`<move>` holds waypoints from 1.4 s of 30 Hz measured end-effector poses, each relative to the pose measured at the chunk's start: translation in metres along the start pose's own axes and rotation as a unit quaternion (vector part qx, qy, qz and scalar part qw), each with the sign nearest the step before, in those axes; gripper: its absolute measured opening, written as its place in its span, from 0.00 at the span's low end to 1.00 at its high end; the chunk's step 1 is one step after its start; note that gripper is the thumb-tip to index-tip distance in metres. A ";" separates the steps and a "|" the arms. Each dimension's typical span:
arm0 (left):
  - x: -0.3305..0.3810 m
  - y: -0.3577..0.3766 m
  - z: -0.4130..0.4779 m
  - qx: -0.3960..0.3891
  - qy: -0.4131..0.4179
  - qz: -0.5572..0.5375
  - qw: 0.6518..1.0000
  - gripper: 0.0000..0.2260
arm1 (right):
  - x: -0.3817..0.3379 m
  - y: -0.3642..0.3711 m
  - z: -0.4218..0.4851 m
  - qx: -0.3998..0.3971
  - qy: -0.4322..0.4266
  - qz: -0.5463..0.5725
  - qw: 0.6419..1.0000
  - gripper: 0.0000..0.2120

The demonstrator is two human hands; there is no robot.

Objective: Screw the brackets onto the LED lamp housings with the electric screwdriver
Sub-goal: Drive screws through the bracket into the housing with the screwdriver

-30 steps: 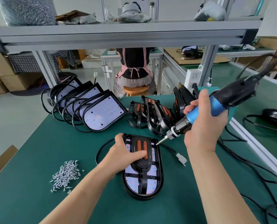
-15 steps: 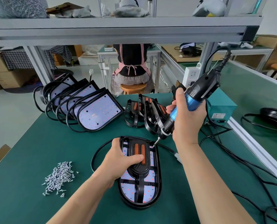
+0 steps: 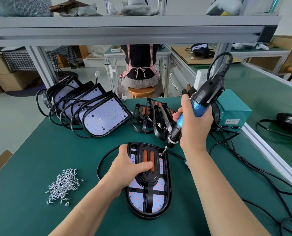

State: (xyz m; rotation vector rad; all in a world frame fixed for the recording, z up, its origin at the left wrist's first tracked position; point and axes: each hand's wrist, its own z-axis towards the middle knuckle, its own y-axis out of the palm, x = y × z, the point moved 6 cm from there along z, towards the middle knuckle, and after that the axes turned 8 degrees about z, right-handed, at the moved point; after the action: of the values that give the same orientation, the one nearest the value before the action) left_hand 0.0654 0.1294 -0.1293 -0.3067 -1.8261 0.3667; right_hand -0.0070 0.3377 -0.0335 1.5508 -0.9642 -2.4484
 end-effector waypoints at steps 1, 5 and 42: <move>0.000 0.000 0.000 0.000 0.001 0.000 1.000 0.31 | 0.001 0.002 0.001 -0.008 0.003 -0.002 1.000 0.15; -0.001 0.000 0.001 0.000 0.002 -0.001 1.000 0.33 | 0.002 0.008 0.002 -0.040 0.008 -0.005 0.999 0.13; -0.006 -0.002 0.006 -0.023 0.012 -0.035 0.999 0.36 | -0.045 -0.020 0.005 -0.046 0.044 0.154 0.986 0.08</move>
State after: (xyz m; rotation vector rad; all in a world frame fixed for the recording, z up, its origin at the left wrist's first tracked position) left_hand 0.0610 0.1245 -0.1355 -0.2769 -1.8179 0.2726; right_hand 0.0156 0.3729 -0.0076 1.3533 -0.9767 -2.1625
